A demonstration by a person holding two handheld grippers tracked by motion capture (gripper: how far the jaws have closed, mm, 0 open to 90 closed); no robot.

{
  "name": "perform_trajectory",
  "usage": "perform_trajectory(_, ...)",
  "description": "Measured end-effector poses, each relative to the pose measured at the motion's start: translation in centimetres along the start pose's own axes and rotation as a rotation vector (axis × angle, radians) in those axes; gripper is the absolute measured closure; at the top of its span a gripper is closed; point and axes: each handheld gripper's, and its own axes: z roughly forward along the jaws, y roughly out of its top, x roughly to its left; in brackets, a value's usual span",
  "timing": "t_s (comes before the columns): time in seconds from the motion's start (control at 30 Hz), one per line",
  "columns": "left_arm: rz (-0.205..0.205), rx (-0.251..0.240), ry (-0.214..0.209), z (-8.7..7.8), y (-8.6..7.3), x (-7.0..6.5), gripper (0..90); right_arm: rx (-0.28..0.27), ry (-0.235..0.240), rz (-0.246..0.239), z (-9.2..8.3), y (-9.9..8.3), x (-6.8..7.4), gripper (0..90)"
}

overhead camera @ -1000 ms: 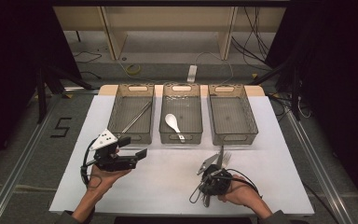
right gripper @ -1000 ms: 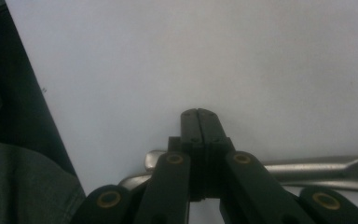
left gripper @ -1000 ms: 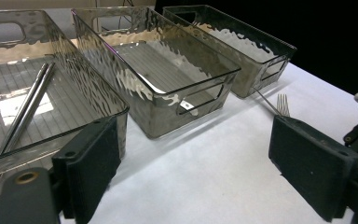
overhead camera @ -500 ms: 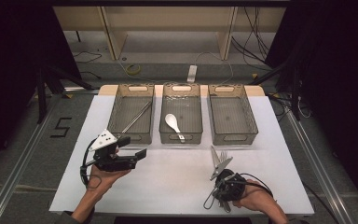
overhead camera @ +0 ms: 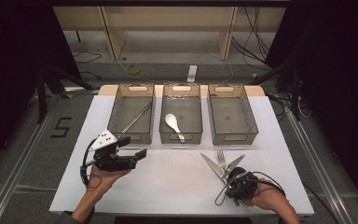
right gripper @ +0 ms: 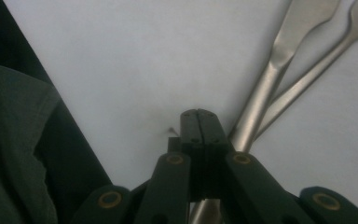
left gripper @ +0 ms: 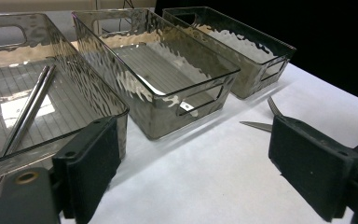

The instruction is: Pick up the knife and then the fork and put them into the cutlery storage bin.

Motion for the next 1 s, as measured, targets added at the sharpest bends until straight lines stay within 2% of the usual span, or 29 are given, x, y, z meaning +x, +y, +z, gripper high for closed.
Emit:
perform_trajectory(0.37,0.002,-0.001,0.001,0.0,0.0,0.0,15.8,0.018,-0.029,0.016,-0.3,-0.3,-0.5,90.0)
perform_trajectory(0.6,0.004,0.001,0.002,0.1,0.0,-0.1,15.8,0.017,-0.03,0.029,-0.5,-0.3,-0.7,90.0)
perform_trajectory(0.7,0.004,0.004,0.0,0.2,0.0,-0.1,15.8,-0.037,-0.023,0.042,-1.4,-0.1,-0.7,75.4)
perform_trajectory(0.8,0.001,0.003,0.002,0.2,0.0,-0.1,15.8,-0.121,-0.062,0.046,-2.7,0.6,-0.5,57.7)
perform_trajectory(0.87,0.002,0.005,0.003,0.2,0.0,-0.1,15.8,-0.125,-0.106,0.061,-2.7,1.2,-0.6,51.2)
perform_trajectory(0.93,0.004,0.002,0.003,0.1,0.1,-0.1,15.8,-0.128,-0.118,0.064,-2.4,1.6,-0.7,47.4)
perform_trajectory(1.0,0.005,0.003,0.004,0.1,0.1,0.0,15.8,-0.11,-0.125,0.056,-2.1,2.1,-0.6,44.8)
